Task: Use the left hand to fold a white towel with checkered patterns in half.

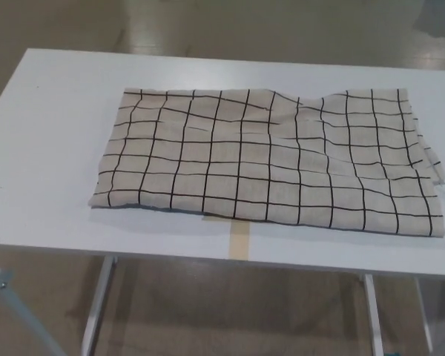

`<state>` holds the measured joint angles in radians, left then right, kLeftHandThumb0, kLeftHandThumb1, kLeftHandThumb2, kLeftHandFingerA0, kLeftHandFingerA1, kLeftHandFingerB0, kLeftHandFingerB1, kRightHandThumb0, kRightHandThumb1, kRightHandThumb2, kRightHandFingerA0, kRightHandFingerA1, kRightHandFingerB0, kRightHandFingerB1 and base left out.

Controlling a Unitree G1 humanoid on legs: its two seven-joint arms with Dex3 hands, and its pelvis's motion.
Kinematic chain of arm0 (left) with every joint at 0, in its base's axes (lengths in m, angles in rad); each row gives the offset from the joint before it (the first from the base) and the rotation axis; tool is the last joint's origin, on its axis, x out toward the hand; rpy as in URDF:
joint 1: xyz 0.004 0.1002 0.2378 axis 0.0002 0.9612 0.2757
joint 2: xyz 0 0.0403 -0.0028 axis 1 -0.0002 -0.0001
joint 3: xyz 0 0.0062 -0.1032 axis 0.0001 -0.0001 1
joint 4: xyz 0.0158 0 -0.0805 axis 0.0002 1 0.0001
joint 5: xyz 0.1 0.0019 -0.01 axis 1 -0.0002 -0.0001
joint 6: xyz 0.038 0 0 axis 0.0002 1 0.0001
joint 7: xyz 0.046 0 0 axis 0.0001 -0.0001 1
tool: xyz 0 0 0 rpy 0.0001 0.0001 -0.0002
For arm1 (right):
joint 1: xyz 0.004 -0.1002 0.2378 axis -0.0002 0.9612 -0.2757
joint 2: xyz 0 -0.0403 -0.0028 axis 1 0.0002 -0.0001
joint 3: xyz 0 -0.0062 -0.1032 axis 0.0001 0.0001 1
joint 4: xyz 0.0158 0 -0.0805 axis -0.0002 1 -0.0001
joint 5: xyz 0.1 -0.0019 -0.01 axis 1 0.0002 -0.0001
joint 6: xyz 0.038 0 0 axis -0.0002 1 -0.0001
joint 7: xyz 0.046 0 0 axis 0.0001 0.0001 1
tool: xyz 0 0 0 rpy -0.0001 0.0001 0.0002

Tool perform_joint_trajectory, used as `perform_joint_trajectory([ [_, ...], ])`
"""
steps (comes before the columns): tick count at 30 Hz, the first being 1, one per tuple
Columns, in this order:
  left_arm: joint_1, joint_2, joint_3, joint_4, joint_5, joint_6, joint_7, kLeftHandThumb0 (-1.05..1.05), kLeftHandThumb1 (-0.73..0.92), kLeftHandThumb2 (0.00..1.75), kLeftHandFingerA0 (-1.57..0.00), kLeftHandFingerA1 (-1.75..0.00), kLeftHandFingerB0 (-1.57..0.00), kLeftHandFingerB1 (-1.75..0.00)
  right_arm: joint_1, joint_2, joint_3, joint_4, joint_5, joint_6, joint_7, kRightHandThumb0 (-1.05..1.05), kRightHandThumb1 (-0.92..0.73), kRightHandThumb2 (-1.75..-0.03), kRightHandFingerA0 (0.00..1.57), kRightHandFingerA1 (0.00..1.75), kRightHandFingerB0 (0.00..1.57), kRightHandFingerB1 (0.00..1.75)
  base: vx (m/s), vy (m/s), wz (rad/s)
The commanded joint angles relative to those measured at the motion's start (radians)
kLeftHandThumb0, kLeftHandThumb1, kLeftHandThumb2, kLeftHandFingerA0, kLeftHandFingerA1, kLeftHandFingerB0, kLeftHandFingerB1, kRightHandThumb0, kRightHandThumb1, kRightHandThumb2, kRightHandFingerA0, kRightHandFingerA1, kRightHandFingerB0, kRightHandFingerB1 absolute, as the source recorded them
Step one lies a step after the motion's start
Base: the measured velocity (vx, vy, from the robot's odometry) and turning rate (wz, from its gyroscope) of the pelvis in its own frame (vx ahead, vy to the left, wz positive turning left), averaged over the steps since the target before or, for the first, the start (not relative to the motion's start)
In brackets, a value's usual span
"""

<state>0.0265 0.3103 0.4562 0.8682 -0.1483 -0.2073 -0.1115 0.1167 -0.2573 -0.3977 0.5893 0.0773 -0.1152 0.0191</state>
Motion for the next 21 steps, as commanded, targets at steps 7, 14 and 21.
perform_joint_trajectory([
  [7,0.011,-0.014,-0.007,-0.019,-0.029,-0.087,-0.013,-0.38,0.46,0.62,-0.06,-0.24,-0.09,-0.27,0.025,0.032,0.013,-0.053,0.033,-0.011,0.006,-0.23,-0.60,-0.58,0.54,0.47,0.51,0.44,0.00,0.000,0.00],
  [14,0.102,-0.050,-0.078,-0.229,0.115,-0.260,0.119,-0.71,0.43,0.75,0.00,-0.05,0.00,0.00,0.102,0.078,0.063,-0.207,0.042,-0.003,0.053,-0.26,-0.58,-0.57,0.53,0.46,0.49,0.43,0.00,0.000,0.00],
  [21,0.122,-0.023,-0.117,-0.430,0.297,-0.477,0.225,-0.72,0.44,0.75,0.00,0.00,0.00,-0.02,0.168,0.110,0.120,-0.285,0.036,-0.010,0.086,-0.28,-0.59,-0.58,0.53,0.45,0.49,0.42,0.00,0.000,0.00],
])
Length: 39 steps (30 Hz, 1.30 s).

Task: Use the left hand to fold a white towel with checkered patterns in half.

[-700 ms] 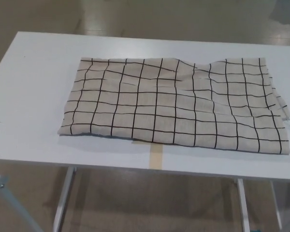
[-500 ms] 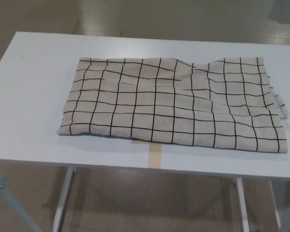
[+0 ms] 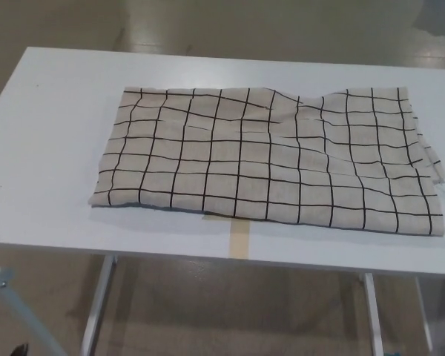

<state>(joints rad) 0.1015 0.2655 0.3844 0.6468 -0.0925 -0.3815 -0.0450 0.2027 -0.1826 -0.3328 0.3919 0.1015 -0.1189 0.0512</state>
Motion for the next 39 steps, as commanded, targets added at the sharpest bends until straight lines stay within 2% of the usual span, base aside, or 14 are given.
perform_joint_trajectory([
  [1,0.047,0.022,-0.045,-0.209,0.242,-0.303,0.159,-0.72,0.44,0.75,0.00,0.00,0.00,-0.02,0.082,0.036,0.055,-0.087,0.012,-0.006,0.054,-0.28,-0.59,-0.58,0.53,0.45,0.49,0.42,0.00,0.000,0.00],
  [3,0.052,0.040,-0.048,-0.294,0.289,-0.346,0.158,-0.72,0.44,0.75,0.00,0.00,0.00,-0.06,0.090,0.039,0.065,-0.080,0.002,-0.020,0.054,-0.28,-0.59,-0.58,0.53,0.45,0.49,0.42,0.00,0.000,0.00],
  [4,0.051,0.059,-0.059,-0.395,0.327,-0.378,0.134,-0.70,0.42,0.73,0.00,-0.03,0.00,0.00,0.101,0.044,0.082,-0.073,-0.020,-0.030,0.040,-0.29,-0.59,-0.58,0.56,0.45,0.48,0.42,0.00,0.000,0.00],
  [7,0.039,0.062,-0.077,-0.486,0.359,-0.380,0.121,-0.63,0.38,0.70,0.00,-0.08,-0.01,-0.01,0.103,0.054,0.093,-0.054,-0.040,-0.055,0.013,-0.30,-0.59,-0.57,0.58,0.45,0.50,0.42,0.00,0.000,0.00],
  [11,0.022,0.073,-0.093,-0.541,0.399,-0.366,0.123,-0.62,0.37,0.68,0.00,-0.07,-0.05,0.00,0.107,0.055,0.102,-0.014,-0.049,-0.108,0.013,-0.29,-0.59,-0.57,0.59,0.45,0.51,0.43,0.00,0.000,0.00],
  [13,-0.032,0.095,-0.128,-0.589,0.457,-0.324,0.120,-0.58,0.37,0.68,0.00,-0.08,-0.09,-0.04,0.113,0.040,0.117,0.029,-0.088,-0.160,-0.007,-0.27,-0.60,-0.58,0.59,0.45,0.51,0.43,0.00,0.000,0.00],
  [17,-0.101,0.122,-0.167,-0.616,0.517,-0.276,0.122,-0.58,0.38,0.70,0.00,-0.10,-0.12,-0.10,0.118,0.036,0.131,0.038,-0.110,-0.183,-0.028,-0.28,-0.60,-0.58,0.60,0.45,0.52,0.43,0.00,0.000,0.00],
  [28,-0.373,0.226,-0.384,-0.392,0.731,-0.144,0.111,-0.67,0.42,0.76,0.00,-0.02,-0.02,-0.16,0.126,0.020,0.158,0.093,-0.147,-0.300,-0.047,-0.33,-0.61,-0.58,0.59,0.44,0.53,0.43,0.00,0.000,0.00],
  [35,-0.514,0.263,-0.550,-0.225,0.871,-0.013,0.086,-0.70,0.43,0.77,0.00,0.00,-0.01,-0.14,0.123,0.026,0.154,0.101,-0.142,-0.303,-0.055,-0.30,-0.62,-0.58,0.60,0.45,0.52,0.44,0.00,0.000,0.00],
  [39,-0.584,0.273,-0.610,-0.131,0.902,0.018,0.103,-0.63,0.39,0.72,0.00,0.00,-0.01,-0.15,0.116,0.024,0.155,0.117,-0.137,-0.317,-0.052,-0.30,-0.62,-0.58,0.60,0.46,0.52,0.44,0.00,0.000,0.00],
])
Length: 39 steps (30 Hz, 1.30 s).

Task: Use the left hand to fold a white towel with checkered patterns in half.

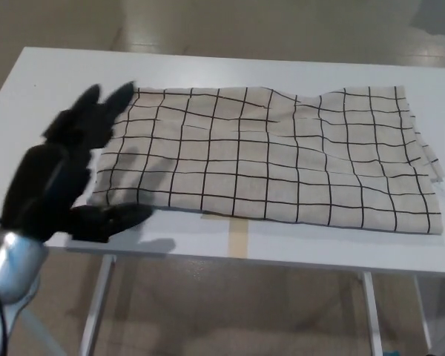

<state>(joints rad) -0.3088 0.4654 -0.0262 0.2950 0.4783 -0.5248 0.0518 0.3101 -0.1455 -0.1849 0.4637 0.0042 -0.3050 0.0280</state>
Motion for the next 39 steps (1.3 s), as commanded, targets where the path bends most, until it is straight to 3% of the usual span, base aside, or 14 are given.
perform_joint_trajectory([
  [1,-0.196,0.071,-0.213,0.256,0.336,0.169,0.019,-0.62,0.39,0.71,0.00,0.00,-0.01,-0.16,0.003,-0.014,0.007,0.046,-0.040,-0.131,-0.030,-0.30,-0.62,-0.58,0.60,0.46,0.52,0.44,0.00,0.000,0.00],
  [5,-0.266,0.066,-0.267,0.354,0.350,0.200,0.058,-0.60,0.37,0.70,0.00,0.00,-0.01,-0.16,-0.014,-0.012,0.006,0.046,-0.036,-0.122,-0.034,-0.30,-0.62,-0.58,0.61,0.46,0.52,0.44,0.00,0.000,0.00],
  [6,-0.285,0.061,-0.292,0.387,0.364,0.211,0.075,-0.50,0.32,0.67,0.00,-0.05,0.00,-0.20,-0.016,-0.010,0.005,0.050,-0.037,-0.128,-0.038,-0.30,-0.62,-0.58,0.61,0.46,0.52,0.45,0.00,0.000,0.00],
  [7,-0.297,0.055,-0.321,0.414,0.388,0.223,0.094,-0.43,0.42,0.69,0.00,0.00,0.00,-0.20,-0.011,-0.009,0.003,0.055,-0.038,-0.139,-0.043,-0.29,-0.62,-0.58,0.61,0.46,0.52,0.45,0.00,0.000,0.00],
  [8,-0.307,0.054,-0.343,0.433,0.400,0.230,0.109,-0.43,0.42,0.69,0.00,0.00,0.00,-0.20,-0.008,-0.008,0.002,0.061,-0.039,-0.147,-0.044,-0.29,-0.62,-0.58,0.61,0.46,0.52,0.45,0.00,0.000,0.00],
  [9,-0.315,0.056,-0.359,0.445,0.409,0.233,0.121,-0.35,0.50,0.55,0.00,0.00,0.00,-0.23,-0.007,-0.009,0.002,0.064,-0.040,-0.150,-0.044,-0.29,-0.62,-0.58,0.61,0.46,0.53,0.45,0.00,0.000,0.00],
  [14,-0.375,0.037,-0.450,0.507,0.456,0.269,0.139,-0.26,0.46,0.54,0.00,0.00,0.00,-0.19,0.021,-0.013,0.011,0.060,-0.060,-0.165,-0.051,-0.29,-0.62,-0.58,0.62,0.46,0.53,0.45,0.00,0.000,0.00],
  [16,-0.402,0.031,-0.481,0.534,0.465,0.282,0.151,-0.16,0.52,0.55,0.00,0.00,0.00,-0.21,0.020,-0.010,0.009,0.066,-0.058,-0.173,-0.054,-0.29,-0.62,-0.58,0.62,0.46,0.53,0.45,0.00,0.000,0.00],
  [21,-0.455,0.017,-0.532,0.606,0.469,0.296,0.200,-0.16,0.56,0.57,0.00,0.00,0.00,-0.24,0.006,-0.002,0.006,0.075,-0.050,-0.172,-0.059,-0.29,-0.62,-0.58,0.62,0.47,0.54,0.45,0.00,0.000,0.00],
  [22,-0.472,0.009,-0.554,0.641,0.478,0.306,0.228,-0.20,0.48,0.73,0.00,0.00,0.00,-0.21,0.004,0.000,0.008,0.073,-0.053,-0.171,-0.066,-0.29,-0.62,-0.58,0.63,0.47,0.54,0.45,0.00,0.000,0.00],
  [35,-0.534,-0.062,-0.654,0.785,0.487,0.383,0.283,-0.30,0.46,0.73,0.00,-0.04,0.00,-0.25,0.011,-0.010,0.015,0.070,-0.041,-0.184,-0.045,-0.29,-0.62,-0.58,0.61,0.46,0.54,0.45,0.00,0.000,0.00],
  [36,-0.539,-0.068,-0.663,0.796,0.494,0.392,0.288,-0.30,0.55,0.56,0.00,-0.10,-0.03,-0.27,0.010,-0.009,0.015,0.071,-0.040,-0.184,-0.045,-0.29,-0.62,-0.58,0.61,0.47,0.54,0.45,0.00,0.000,0.00],
  [37,-0.543,-0.072,-0.670,0.803,0.498,0.398,0.292,-0.30,0.55,0.56,0.00,-0.10,-0.03,-0.27,0.009,-0.009,0.015,0.072,-0.039,-0.184,-0.045,-0.29,-0.62,-0.58,0.61,0.47,0.54,0.45,0.00,0.000,0.00],
  [39,-0.571,-0.094,-0.740,0.844,0.564,0.471,0.276,-0.36,0.55,0.57,-0.22,-0.31,-0.32,-0.33,0.011,-0.009,0.017,0.073,-0.046,-0.190,-0.052,-0.29,-0.62,-0.58,0.61,0.47,0.54,0.45,0.00,0.000,0.00],
])
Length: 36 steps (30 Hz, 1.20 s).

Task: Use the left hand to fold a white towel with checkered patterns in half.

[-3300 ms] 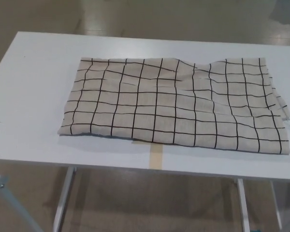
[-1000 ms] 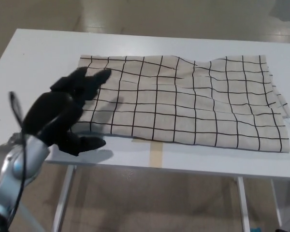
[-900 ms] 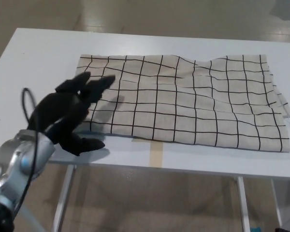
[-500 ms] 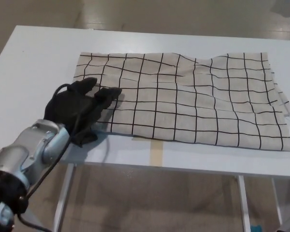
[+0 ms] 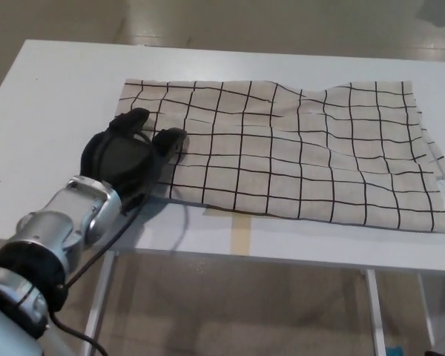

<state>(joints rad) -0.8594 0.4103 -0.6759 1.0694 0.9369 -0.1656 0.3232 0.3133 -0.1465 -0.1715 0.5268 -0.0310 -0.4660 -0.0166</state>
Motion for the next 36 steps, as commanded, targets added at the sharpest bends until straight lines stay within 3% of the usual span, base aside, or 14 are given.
perform_joint_trajectory([
  [1,-0.030,-0.047,-0.112,0.084,0.118,0.135,0.000,-0.36,0.55,0.57,-0.22,-0.31,-0.32,-0.33,0.009,-0.007,0.004,0.009,-0.011,-0.029,-0.008,-0.29,-0.62,-0.58,0.61,0.47,0.54,0.45,0.00,0.000,0.00],
  [2,-0.041,-0.057,-0.136,0.103,0.132,0.159,0.004,-0.36,0.56,0.57,-0.41,-0.44,-0.46,-0.45,0.009,-0.005,0.004,0.008,-0.010,-0.030,-0.009,-0.29,-0.62,-0.58,0.61,0.47,0.54,0.45,0.00,0.000,0.00],
  [3,-0.046,-0.066,-0.151,0.120,0.138,0.177,0.008,-0.38,0.54,0.58,-0.65,-0.95,-0.76,-0.79,0.011,-0.005,0.005,0.004,-0.013,-0.029,-0.011,-0.29,-0.62,-0.58,0.61,0.47,0.54,0.45,0.00,0.000,0.00],
  [5,-0.051,-0.076,-0.168,0.140,0.141,0.196,0.013,-0.38,0.54,0.58,-0.65,-0.95,-0.76,-0.79,0.013,-0.005,0.007,0.000,-0.016,-0.026,-0.013,-0.29,-0.62,-0.58,0.61,0.47,0.54,0.45,0.00,0.000,0.00],
  [6,-0.053,-0.081,-0.170,0.151,0.133,0.200,0.013,-0.38,0.53,0.56,-0.73,-1.22,-0.91,-0.71,0.014,-0.005,0.008,-0.003,-0.019,-0.025,-0.015,-0.29,-0.62,-0.58,0.61,0.47,0.54,0.45,0.00,0.000,0.00],
  [7,-0.052,-0.087,-0.145,0.165,0.090,0.191,-0.006,-0.38,0.50,0.57,-0.85,-1.47,-0.82,-0.51,0.015,-0.009,0.010,-0.006,-0.024,-0.025,-0.018,-0.29,-0.62,-0.58,0.61,0.47,0.54,0.45,0.00,0.000,0.00],
  [8,-0.050,-0.088,-0.130,0.173,0.066,0.188,-0.009,-0.34,0.50,0.58,-0.87,-1.59,-0.79,-0.49,0.013,-0.013,0.012,-0.010,-0.029,-0.023,-0.022,-0.29,-0.62,-0.58,0.61,0.47,0.53,0.45,0.00,0.000,0.00],
  [27,-0.073,-0.006,-0.018,0.154,-0.018,0.127,0.024,-0.38,0.48,0.62,-0.85,-1.53,-0.84,-0.55,0.008,-0.014,0.012,0.004,-0.023,-0.035,-0.012,-0.28,-0.61,-0.58,0.62,0.48,0.55,0.46,0.00,0.000,0.00],
  [28,-0.079,0.003,-0.007,0.156,-0.024,0.124,0.025,-0.27,0.54,0.56,-0.77,-1.64,-0.95,-0.57,0.010,-0.015,0.013,0.003,-0.026,-0.034,-0.013,-0.28,-0.61,-0.58,0.62,0.47,0.56,0.46,0.00,0.000,0.00],
  [29,-0.090,0.019,0.010,0.162,-0.033,0.124,0.036,-0.20,0.59,0.54,-0.72,-1.68,-0.92,-1.04,0.009,-0.018,0.015,0.005,-0.033,-0.035,-0.017,-0.28,-0.61,-0.58,0.62,0.47,0.56,0.46,0.00,0.000,0.00],
  [30,-0.106,0.041,0.035,0.171,-0.046,0.125,0.045,-0.25,0.45,0.76,-1.06,-1.39,-0.86,-1.24,0.006,-0.021,0.019,0.010,-0.042,-0.039,-0.021,-0.28,-0.61,-0.58,0.63,0.47,0.57,0.46,0.00,0.000,0.00],
  [33,-0.113,0.052,0.055,0.175,-0.050,0.125,0.040,-0.25,0.45,0.76,-1.06,-1.39,-0.86,-1.24,0.005,-0.021,0.022,0.014,-0.044,-0.044,-0.022,-0.28,-0.61,-0.58,0.63,0.47,0.57,0.46,0.00,0.000,0.00],
  [34,-0.133,0.073,0.080,0.175,-0.065,0.132,0.047,-0.16,0.65,0.52,-0.67,-1.75,-0.43,-1.75,0.005,-0.026,0.024,0.016,-0.052,-0.049,-0.026,-0.29,-0.61,-0.58,0.65,0.48,0.58,0.47,0.00,0.000,0.00],
  [36,-0.167,0.100,0.120,0.172,-0.090,0.135,0.059,-0.17,0.65,0.54,-0.68,-1.75,-0.43,-1.75,-0.002,-0.032,0.024,0.023,-0.052,-0.054,-0.027,-0.28,-0.61,-0.58,0.64,0.48,0.59,0.47,0.00,0.000,0.00],
])
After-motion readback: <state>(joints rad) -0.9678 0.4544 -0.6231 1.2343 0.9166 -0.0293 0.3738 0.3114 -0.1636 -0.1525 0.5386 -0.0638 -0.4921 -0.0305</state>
